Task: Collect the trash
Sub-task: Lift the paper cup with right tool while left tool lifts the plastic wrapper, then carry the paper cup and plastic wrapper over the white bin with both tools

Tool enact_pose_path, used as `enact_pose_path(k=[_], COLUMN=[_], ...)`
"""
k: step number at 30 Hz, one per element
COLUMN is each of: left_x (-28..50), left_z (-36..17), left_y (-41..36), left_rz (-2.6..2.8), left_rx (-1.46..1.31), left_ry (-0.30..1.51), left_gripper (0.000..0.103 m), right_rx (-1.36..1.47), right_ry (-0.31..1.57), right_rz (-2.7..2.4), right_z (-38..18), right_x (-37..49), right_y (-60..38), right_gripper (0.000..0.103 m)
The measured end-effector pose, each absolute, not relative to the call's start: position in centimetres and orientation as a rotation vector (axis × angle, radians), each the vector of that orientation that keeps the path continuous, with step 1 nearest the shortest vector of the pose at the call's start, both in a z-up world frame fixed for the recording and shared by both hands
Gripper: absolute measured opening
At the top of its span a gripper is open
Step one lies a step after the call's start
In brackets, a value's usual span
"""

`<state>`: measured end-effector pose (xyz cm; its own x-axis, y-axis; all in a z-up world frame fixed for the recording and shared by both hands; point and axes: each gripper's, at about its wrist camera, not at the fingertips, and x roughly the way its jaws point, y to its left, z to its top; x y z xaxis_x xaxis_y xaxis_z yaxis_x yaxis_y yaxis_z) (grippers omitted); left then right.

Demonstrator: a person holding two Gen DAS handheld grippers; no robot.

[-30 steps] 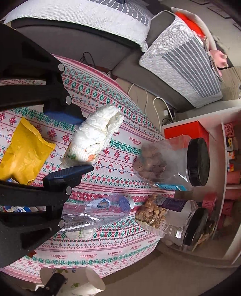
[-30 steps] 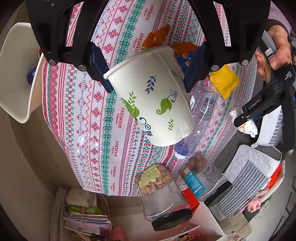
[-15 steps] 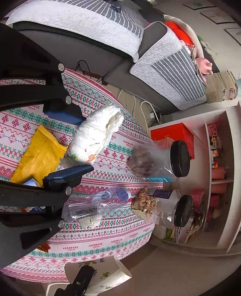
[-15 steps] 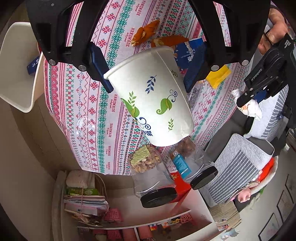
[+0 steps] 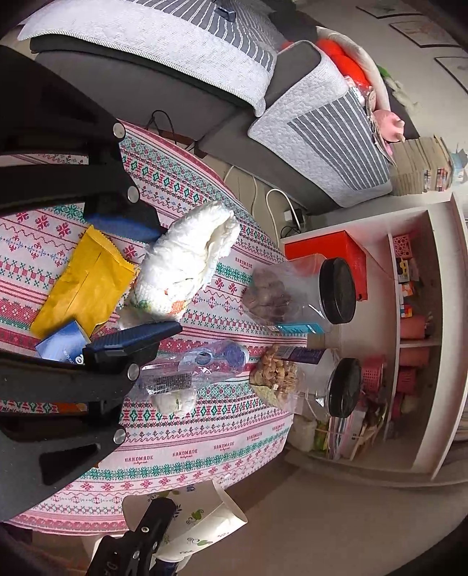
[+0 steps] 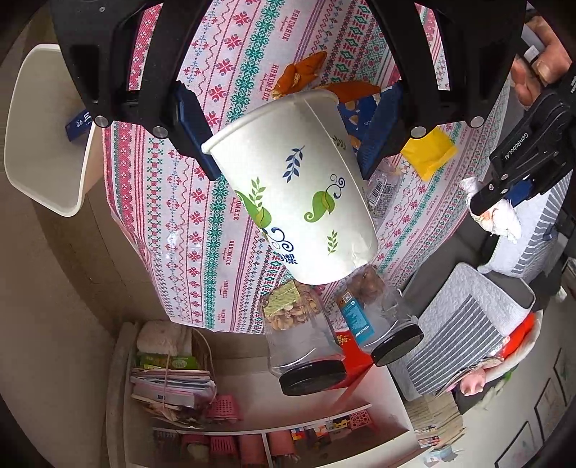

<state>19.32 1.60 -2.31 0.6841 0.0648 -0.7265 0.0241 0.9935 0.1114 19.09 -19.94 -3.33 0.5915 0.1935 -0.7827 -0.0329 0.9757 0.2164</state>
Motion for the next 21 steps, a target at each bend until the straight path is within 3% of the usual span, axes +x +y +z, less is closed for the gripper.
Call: enact_pose_path(k=[21], left_x=[18.6], left_z=[-2.1], left_y=[-1.6], left_rz=[-0.041], left_rx=[0.098], left_ry=[0.812], left_gripper=[0.044], right_rx=[0.194], right_ry=[0.919], right_rz=[0.077], right_z=[-2.9], right_x=[17.4], right_y=[-23.2], right_gripper=[0.074])
